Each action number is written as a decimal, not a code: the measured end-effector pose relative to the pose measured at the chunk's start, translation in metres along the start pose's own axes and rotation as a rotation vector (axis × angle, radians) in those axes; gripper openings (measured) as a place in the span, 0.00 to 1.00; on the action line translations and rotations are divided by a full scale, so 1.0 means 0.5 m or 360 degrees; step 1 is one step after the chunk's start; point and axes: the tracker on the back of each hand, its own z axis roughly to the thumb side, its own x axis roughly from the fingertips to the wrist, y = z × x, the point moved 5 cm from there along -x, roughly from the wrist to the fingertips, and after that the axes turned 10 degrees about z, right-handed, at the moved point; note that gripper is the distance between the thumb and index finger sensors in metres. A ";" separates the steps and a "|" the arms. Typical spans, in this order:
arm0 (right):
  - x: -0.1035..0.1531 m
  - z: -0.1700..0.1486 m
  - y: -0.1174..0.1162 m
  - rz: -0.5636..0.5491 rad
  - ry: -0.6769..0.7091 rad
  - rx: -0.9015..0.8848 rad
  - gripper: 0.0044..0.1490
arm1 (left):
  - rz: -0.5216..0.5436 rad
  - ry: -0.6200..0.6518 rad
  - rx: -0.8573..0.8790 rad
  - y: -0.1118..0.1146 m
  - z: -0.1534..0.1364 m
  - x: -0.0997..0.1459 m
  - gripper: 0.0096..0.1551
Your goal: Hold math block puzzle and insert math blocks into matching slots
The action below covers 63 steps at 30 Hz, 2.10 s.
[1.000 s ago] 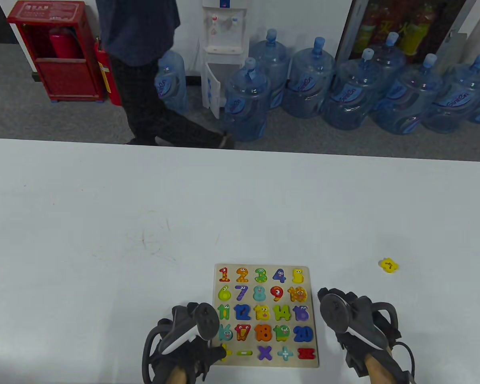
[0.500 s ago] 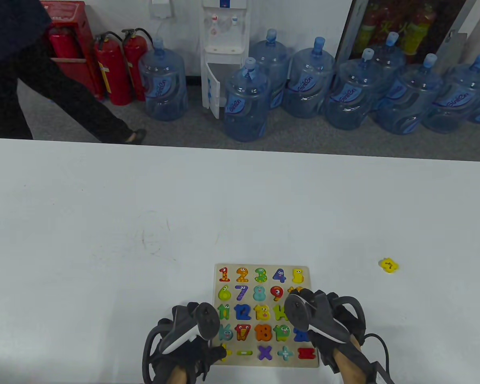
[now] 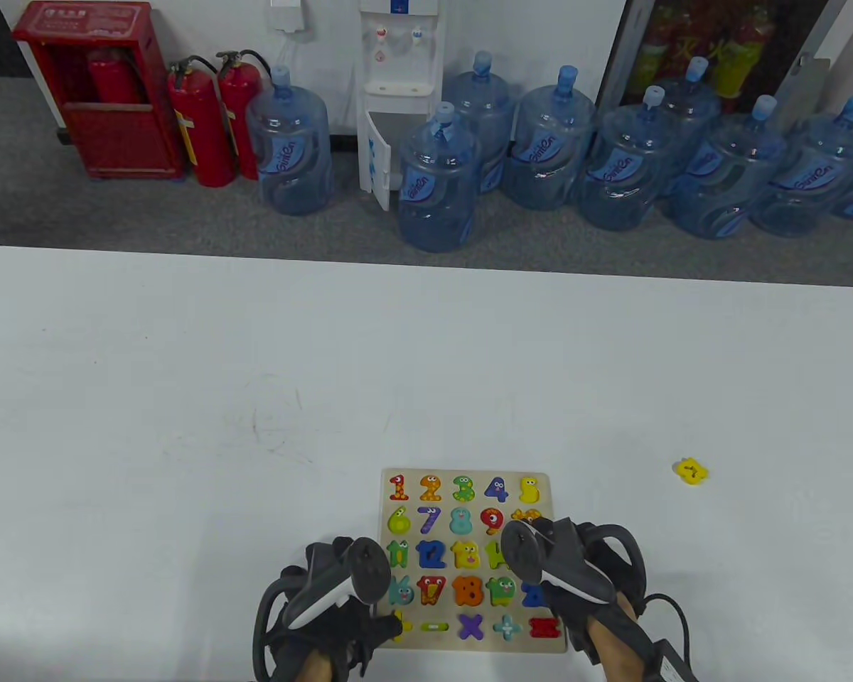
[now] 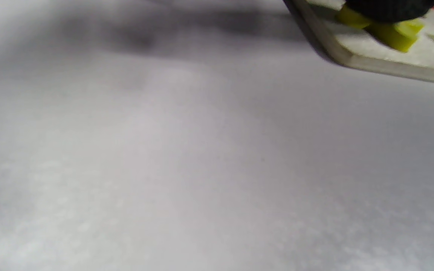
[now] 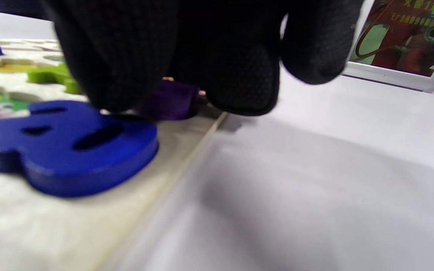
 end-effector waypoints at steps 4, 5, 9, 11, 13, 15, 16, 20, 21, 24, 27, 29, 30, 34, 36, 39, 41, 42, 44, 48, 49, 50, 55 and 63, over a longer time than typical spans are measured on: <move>0.011 -0.034 0.010 -0.0050 -0.0022 -0.0112 0.40 | 0.0001 0.0001 0.0005 0.000 0.000 0.000 0.56; 0.013 -0.045 0.012 -0.0066 -0.0037 -0.0136 0.40 | 0.0001 0.0001 0.0002 0.000 0.001 0.000 0.56; 0.023 -0.059 0.018 -0.0148 -0.0011 -0.0228 0.38 | -0.0001 0.0001 0.0002 -0.001 0.001 -0.001 0.56; 0.022 -0.047 0.018 -0.0122 -0.0005 -0.0168 0.36 | -0.0001 0.0001 0.0002 0.000 0.001 -0.001 0.56; 0.018 -0.029 0.020 -0.0134 0.0001 -0.0080 0.34 | 0.0000 0.0001 0.0002 0.000 0.001 -0.001 0.56; 0.011 -0.012 0.019 -0.0134 -0.0003 0.0003 0.34 | -0.0001 0.0001 0.0002 0.000 0.001 -0.001 0.56; 0.007 -0.005 0.017 -0.0120 -0.0001 0.0036 0.34 | -0.0001 0.0001 0.0003 0.000 0.001 -0.001 0.56; -0.006 0.013 0.010 -0.0097 -0.0027 0.0132 0.33 | 0.0001 0.0002 0.0004 0.000 0.000 -0.001 0.56; -0.007 0.014 0.013 -0.0116 -0.0033 0.0138 0.32 | 0.0001 0.0002 0.0004 0.000 0.000 -0.001 0.56; -0.014 0.014 0.009 -0.0097 -0.0089 0.0221 0.31 | 0.0001 0.0002 0.0005 0.000 0.000 -0.001 0.56; -0.013 0.000 0.019 -0.0097 -0.0057 0.0109 0.31 | 0.0002 0.0002 0.0009 -0.001 0.000 -0.001 0.56; -0.009 -0.037 0.039 -0.0146 -0.0099 0.0012 0.31 | 0.0003 0.0002 0.0013 -0.001 0.000 -0.001 0.56; -0.008 -0.067 0.051 -0.0174 -0.0145 -0.0043 0.31 | 0.0003 0.0002 0.0013 -0.001 -0.001 -0.001 0.56; -0.003 -0.203 0.077 -0.0201 -0.0455 -0.0112 0.33 | 0.0004 0.0000 0.0023 -0.001 -0.001 -0.001 0.56; -0.002 -0.261 0.074 -0.0200 -0.0613 -0.0091 0.35 | 0.0007 -0.0003 0.0023 0.000 -0.002 0.000 0.56; -0.012 -0.335 0.052 -0.0128 -0.0792 -0.0062 0.38 | 0.0011 -0.0007 0.0024 0.000 -0.002 0.000 0.56; -0.029 -0.372 0.028 -0.0030 -0.0864 -0.0076 0.39 | 0.0012 -0.0008 0.0021 0.000 -0.003 0.000 0.56; -0.042 -0.393 0.009 0.0061 -0.0896 -0.0095 0.40 | 0.0013 -0.0009 0.0025 0.000 -0.003 0.000 0.56; -0.067 -0.421 -0.021 0.0194 -0.0936 -0.0128 0.42 | 0.0016 -0.0011 0.0021 0.000 -0.003 0.001 0.56; -0.115 -0.463 -0.066 0.0347 -0.1010 -0.0166 0.45 | 0.0012 -0.0014 0.0025 0.000 -0.003 0.001 0.56; -0.127 -0.477 -0.082 0.0411 -0.1059 -0.0180 0.46 | 0.0011 -0.0015 0.0021 0.000 -0.003 0.001 0.56; -0.134 -0.488 -0.093 0.0462 -0.1092 -0.0194 0.46 | 0.0010 -0.0016 0.0017 0.000 -0.002 0.001 0.56; -0.146 -0.501 -0.068 0.0353 -0.1108 -0.0152 0.41 | 0.0008 -0.0017 0.0020 0.000 -0.002 0.001 0.56; -0.146 -0.446 -0.055 0.0240 -0.1019 0.0074 0.40 | 0.0038 -0.0031 0.0035 0.005 -0.003 0.001 0.57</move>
